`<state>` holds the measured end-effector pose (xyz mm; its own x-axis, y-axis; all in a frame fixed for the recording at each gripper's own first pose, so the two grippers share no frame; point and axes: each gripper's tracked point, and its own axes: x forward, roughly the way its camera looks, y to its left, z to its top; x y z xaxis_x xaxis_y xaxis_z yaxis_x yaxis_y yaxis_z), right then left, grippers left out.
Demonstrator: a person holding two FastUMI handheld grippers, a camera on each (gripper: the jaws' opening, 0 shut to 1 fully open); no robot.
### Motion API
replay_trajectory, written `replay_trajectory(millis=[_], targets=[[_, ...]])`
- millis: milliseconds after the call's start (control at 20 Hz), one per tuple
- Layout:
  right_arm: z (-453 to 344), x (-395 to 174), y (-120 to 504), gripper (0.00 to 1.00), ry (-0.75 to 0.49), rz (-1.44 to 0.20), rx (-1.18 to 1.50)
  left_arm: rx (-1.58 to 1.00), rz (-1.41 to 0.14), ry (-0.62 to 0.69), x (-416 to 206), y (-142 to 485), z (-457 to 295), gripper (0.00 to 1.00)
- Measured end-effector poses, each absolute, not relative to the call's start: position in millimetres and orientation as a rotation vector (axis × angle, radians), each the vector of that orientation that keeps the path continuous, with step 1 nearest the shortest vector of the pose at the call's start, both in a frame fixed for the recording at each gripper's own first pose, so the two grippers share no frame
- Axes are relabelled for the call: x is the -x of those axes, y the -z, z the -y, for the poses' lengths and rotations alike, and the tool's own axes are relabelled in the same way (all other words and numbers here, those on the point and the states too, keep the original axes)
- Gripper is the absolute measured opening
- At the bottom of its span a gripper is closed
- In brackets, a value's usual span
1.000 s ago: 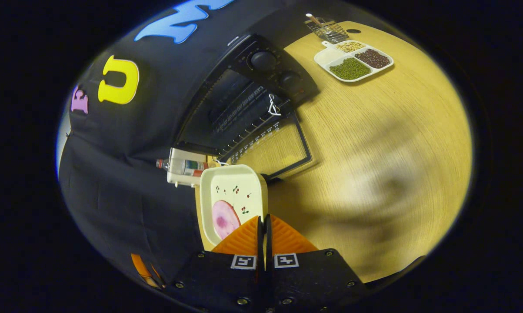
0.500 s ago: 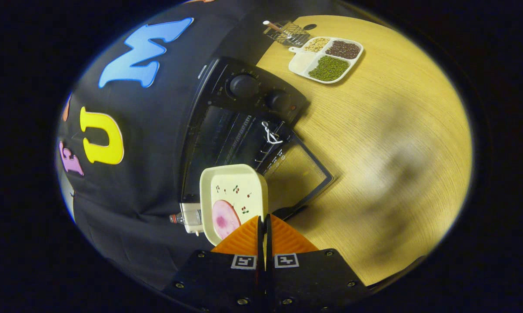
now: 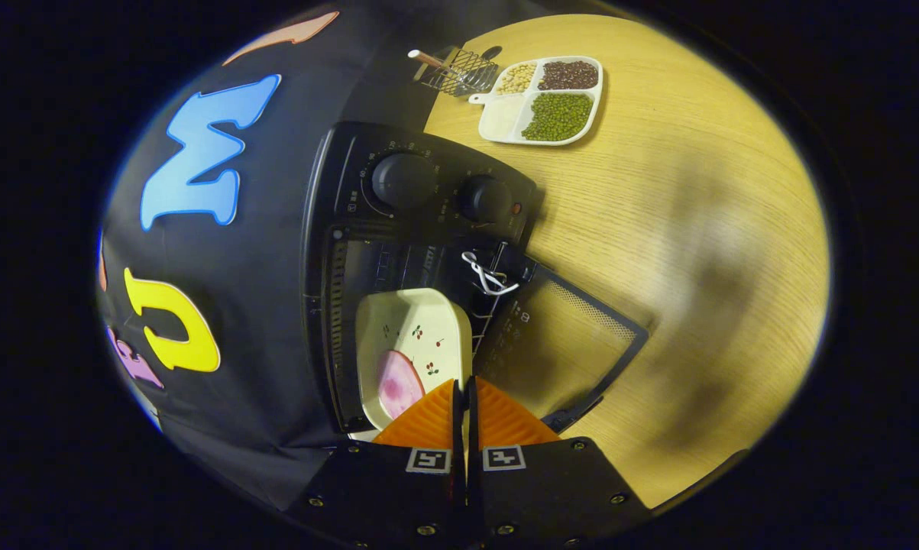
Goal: Open the electric oven with the left hand, put the food in, and close the electric oven.
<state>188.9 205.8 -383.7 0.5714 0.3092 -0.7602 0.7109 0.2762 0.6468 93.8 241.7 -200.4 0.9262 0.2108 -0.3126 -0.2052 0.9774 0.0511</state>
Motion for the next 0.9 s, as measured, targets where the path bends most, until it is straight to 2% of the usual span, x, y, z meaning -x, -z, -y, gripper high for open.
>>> replay_trajectory(millis=[100, 150, 350, 400, 500, 600, 650, 700, 750, 800, 850, 900], targets=[[-209, -200, 388, 0.02, 0.373, -0.951, -1.353, -0.026, -0.338, -0.215, -93, 205, -247, 0.96], [-211, -205, 391, 0.01, 0.382, -0.942, -1.366, -0.031, -0.343, -0.218, -94, 207, -251, 1.0], [-219, -221, 400, 0.02, 0.43, -0.901, -1.418, -0.035, -0.359, -0.241, -92, 214, -264, 1.0], [-219, -226, 402, 0.02, 0.439, -0.88, -1.43, -0.036, -0.361, -0.245, -91, 214, -266, 0.91], [-222, -238, 401, 0.02, 0.441, -0.832, -1.479, -0.045, -0.364, -0.249, -90, 216, -268, 0.91], [-226, -245, 400, 0.1, 0.426, -0.809, -1.509, -0.062, -0.359, -0.256, -89, 213, -272, 0.97], [-230, -250, 397, 0.14, 0.398, -0.796, -1.53, -0.066, -0.358, -0.257, -90, 213, -273, 0.94], [-238, -250, 393, 0.1, 0.372, -0.803, -1.555, -0.065, -0.359, -0.257, -90, 214, -272, 0.91], [-242, -250, 388, 0.22, 0.343, -0.805, -1.583, -0.061, -0.36, -0.254, -91, 214, -270, 0.95], [-244, -249, 382, 0.18, 0.316, -0.803, -1.602, -0.059, -0.358, -0.25, -91, 213, -268, 1.0], [-245, -248, 379, 0.72, 0.297, -0.804, -1.599, -0.059, -0.354, -0.246, -93, 212, -265, 1.0], [-241, -245, 377, 0.85, 0.287, -0.809, -1.576, -0.058, -0.348, -0.238, -94, 211, -261, 0.96]])
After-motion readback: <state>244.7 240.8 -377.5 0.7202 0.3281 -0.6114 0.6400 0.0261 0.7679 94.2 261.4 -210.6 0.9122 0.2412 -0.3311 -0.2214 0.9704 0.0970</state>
